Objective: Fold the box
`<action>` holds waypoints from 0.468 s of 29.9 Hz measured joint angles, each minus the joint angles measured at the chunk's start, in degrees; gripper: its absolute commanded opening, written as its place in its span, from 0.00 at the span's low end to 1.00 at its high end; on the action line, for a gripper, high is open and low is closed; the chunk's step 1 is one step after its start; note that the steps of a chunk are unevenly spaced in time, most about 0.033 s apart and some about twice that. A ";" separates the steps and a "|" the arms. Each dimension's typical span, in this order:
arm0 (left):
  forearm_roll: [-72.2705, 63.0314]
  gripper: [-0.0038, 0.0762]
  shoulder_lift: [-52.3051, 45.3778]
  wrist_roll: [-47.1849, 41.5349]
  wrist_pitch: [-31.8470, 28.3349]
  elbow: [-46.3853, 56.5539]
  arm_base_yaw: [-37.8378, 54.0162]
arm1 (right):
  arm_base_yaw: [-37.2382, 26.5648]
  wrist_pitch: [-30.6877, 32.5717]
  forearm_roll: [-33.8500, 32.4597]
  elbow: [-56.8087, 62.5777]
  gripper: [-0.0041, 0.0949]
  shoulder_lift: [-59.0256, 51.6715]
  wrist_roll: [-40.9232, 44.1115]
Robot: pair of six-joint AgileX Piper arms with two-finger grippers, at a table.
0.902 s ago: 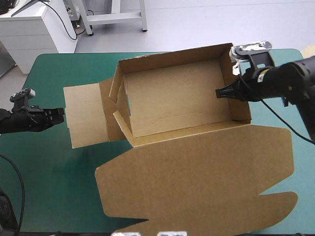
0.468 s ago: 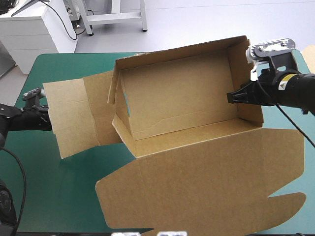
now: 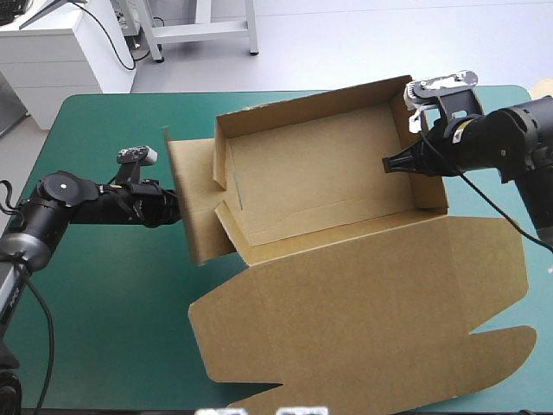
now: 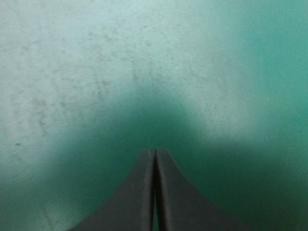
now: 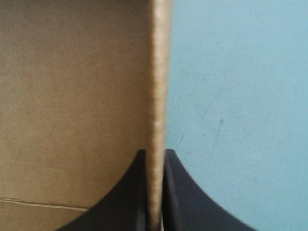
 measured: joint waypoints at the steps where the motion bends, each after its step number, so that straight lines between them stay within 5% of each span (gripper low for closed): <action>1: -0.89 0.04 -0.75 0.44 0.14 0.00 -0.94 | 0.00 -0.22 -0.67 0.00 0.04 0.27 0.08; 14: -16.45 0.04 -4.19 6.50 0.41 0.05 -6.99 | 0.00 -0.81 -1.39 0.00 0.04 1.66 0.62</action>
